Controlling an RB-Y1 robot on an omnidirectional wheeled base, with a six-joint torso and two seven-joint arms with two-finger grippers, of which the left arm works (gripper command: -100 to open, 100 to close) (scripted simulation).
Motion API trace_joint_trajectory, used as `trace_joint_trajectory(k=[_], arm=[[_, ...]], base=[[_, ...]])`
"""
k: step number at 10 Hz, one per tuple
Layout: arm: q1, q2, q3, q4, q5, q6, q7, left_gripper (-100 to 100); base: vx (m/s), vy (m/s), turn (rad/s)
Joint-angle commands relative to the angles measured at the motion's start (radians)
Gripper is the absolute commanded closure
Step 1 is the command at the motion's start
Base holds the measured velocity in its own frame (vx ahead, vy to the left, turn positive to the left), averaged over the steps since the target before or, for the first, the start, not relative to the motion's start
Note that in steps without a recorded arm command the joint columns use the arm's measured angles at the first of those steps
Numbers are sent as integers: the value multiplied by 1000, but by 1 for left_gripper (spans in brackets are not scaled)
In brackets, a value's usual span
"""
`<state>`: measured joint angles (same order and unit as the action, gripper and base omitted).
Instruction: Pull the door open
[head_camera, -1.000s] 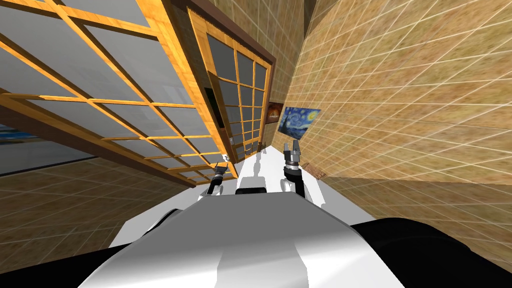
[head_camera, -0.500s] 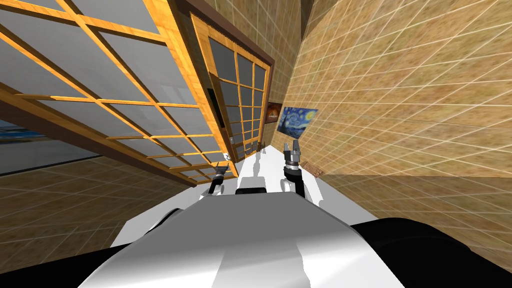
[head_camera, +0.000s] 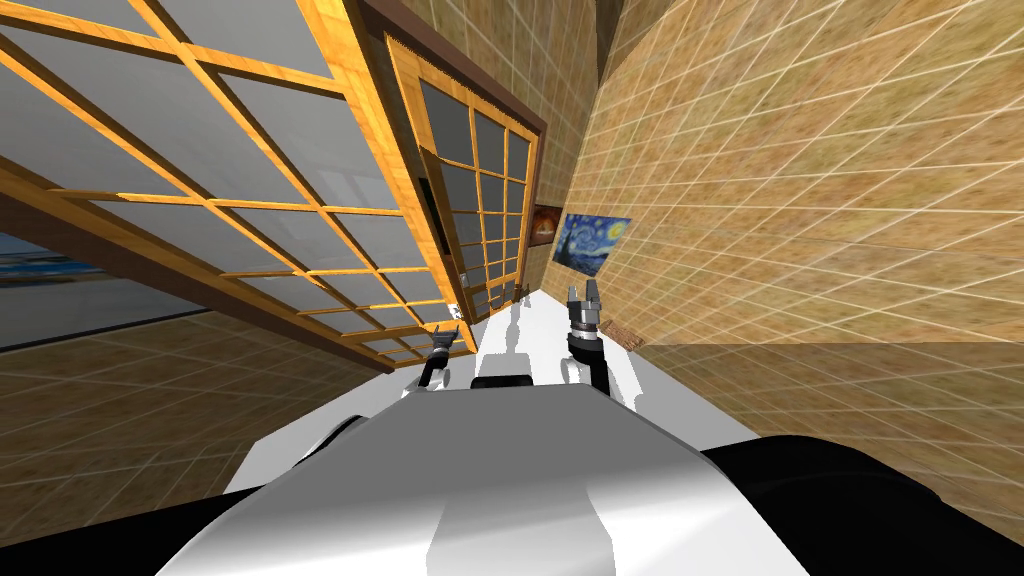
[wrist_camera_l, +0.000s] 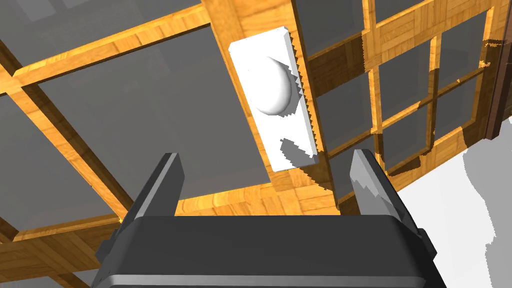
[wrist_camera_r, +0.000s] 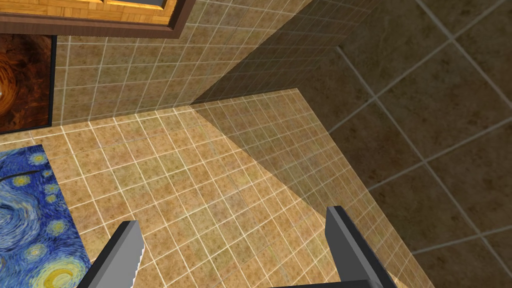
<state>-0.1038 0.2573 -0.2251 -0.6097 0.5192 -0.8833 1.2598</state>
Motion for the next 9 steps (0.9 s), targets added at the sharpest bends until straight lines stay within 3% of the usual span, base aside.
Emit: trace_joint_trajectory(k=[1,6,8,9], arm=[[1,-3,-9,-9,18,5,50,-100],[1,-8,-28,-20,52,12,168,-100],[0,-9,-34,-23,63,14,203,-100],[0,-9,-32,-23,59,14,189,-100]], base=[[-57,27,-29],[-48,15,-22],[-38,13,-16],[-14,6,-4]])
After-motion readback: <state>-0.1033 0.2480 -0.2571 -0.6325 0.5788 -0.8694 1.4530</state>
